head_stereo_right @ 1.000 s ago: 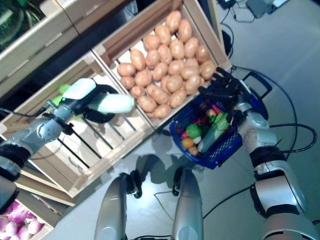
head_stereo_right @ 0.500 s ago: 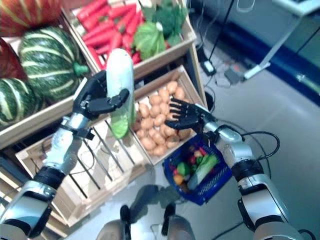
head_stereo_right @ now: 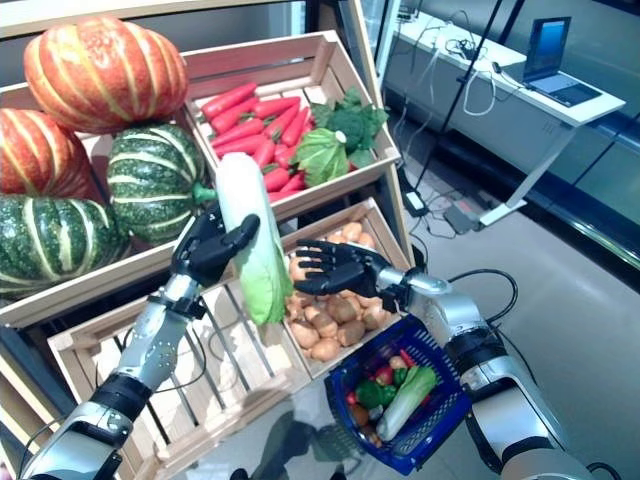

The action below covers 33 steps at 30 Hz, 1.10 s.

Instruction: Put vegetables into the basket

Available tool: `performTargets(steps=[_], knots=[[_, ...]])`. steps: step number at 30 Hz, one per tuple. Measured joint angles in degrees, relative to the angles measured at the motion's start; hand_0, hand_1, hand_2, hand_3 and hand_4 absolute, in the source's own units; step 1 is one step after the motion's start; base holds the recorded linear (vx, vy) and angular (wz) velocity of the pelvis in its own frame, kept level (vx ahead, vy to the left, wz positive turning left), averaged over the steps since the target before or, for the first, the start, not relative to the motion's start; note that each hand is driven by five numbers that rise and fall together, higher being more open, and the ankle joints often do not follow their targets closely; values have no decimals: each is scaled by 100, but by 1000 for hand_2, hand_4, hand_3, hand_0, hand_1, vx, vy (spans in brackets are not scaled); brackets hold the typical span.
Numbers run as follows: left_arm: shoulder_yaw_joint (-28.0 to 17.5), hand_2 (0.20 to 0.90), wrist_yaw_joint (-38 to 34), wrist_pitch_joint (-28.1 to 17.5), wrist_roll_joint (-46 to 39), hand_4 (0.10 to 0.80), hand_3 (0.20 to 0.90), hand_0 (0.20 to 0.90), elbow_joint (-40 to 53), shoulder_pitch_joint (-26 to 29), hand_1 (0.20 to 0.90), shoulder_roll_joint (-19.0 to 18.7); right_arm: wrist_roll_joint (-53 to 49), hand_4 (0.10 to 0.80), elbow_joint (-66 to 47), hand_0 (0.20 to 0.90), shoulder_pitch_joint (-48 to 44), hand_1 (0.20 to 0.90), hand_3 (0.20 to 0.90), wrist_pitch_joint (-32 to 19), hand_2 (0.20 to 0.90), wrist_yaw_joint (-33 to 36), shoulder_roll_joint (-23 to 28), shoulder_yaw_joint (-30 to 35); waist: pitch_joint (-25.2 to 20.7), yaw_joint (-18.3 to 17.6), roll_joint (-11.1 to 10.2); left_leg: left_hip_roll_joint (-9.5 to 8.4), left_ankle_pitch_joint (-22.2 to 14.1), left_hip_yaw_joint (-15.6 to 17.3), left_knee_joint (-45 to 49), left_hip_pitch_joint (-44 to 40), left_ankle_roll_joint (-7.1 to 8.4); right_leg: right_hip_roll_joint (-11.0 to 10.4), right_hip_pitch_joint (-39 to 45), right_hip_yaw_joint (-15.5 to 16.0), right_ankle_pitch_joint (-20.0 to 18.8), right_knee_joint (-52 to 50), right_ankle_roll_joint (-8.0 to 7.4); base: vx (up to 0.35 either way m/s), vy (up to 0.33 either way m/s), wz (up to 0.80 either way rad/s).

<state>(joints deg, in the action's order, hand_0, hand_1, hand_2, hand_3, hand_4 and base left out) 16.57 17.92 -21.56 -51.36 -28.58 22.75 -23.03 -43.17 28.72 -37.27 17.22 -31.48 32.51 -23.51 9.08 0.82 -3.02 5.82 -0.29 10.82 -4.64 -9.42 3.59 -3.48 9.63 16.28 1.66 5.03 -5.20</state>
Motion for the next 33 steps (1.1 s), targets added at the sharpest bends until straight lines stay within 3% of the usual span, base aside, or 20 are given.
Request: performTargets(steps=[12,18,24,33], knots=[[35,300,107,218,-2,400,300,300,-5,-444,300,47,64,800,-272,900,151,900,900,13,900,0,0,-220,-179,26,-18,-10,26,-3,-29,-114,-22,-3,101,-1,-11,0,-17,6,3,0],[95,300,281,237,5,400,300,300,-60,-449,300,110,69,800,-271,900,151,900,900,282,900,-96,-22,-432,-263,37,-12,-16,33,-46,-29,-141,-25,-8,146,14,-15,0,-19,0,0,0],[120,300,389,253,-1,400,300,300,-79,-450,300,167,271,800,-176,900,150,900,900,571,900,-441,-203,-608,-308,58,2,-21,38,-78,-28,-199,-28,-10,212,23,-14,0,-19,0,0,0],[344,300,402,253,-3,400,300,300,-80,-540,300,269,447,800,447,900,159,900,900,790,900,-346,-659,-651,-469,90,28,-28,64,-108,-29,-200,-31,-15,226,26,-17,0,-24,4,0,1]])
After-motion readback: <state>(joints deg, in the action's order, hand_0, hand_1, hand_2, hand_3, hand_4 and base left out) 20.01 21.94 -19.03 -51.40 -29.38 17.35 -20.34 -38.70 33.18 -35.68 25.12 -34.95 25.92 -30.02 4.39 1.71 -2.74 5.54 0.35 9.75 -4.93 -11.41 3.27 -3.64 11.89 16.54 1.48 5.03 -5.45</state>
